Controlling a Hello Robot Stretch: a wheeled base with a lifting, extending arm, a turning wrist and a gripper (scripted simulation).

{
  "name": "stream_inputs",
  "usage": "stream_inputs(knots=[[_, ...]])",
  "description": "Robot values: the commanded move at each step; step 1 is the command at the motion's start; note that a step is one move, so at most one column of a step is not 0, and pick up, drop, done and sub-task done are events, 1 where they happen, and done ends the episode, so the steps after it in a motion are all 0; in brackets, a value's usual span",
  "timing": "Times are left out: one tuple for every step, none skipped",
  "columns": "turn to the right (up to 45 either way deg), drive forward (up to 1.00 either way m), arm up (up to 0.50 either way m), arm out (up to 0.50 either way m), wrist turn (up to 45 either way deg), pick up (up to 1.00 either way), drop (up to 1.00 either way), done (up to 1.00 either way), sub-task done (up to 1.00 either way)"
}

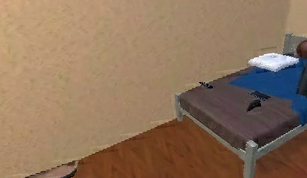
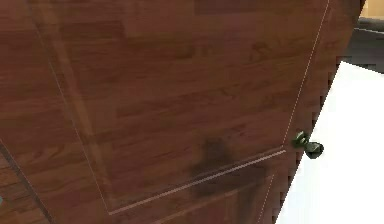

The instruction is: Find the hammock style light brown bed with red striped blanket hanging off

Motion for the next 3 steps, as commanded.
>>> stream_inputs(knots=[[-3.0,0.0,0.0,0.0,0.0,0.0,0.0,0.0,0.0],[0.0,0.75,0.0,0.0,0.0,0.0,0.0,0.0,0.0],[45.0,0.0,0.0,0.0,0.0,0.0,0.0,0.0,0.0]])
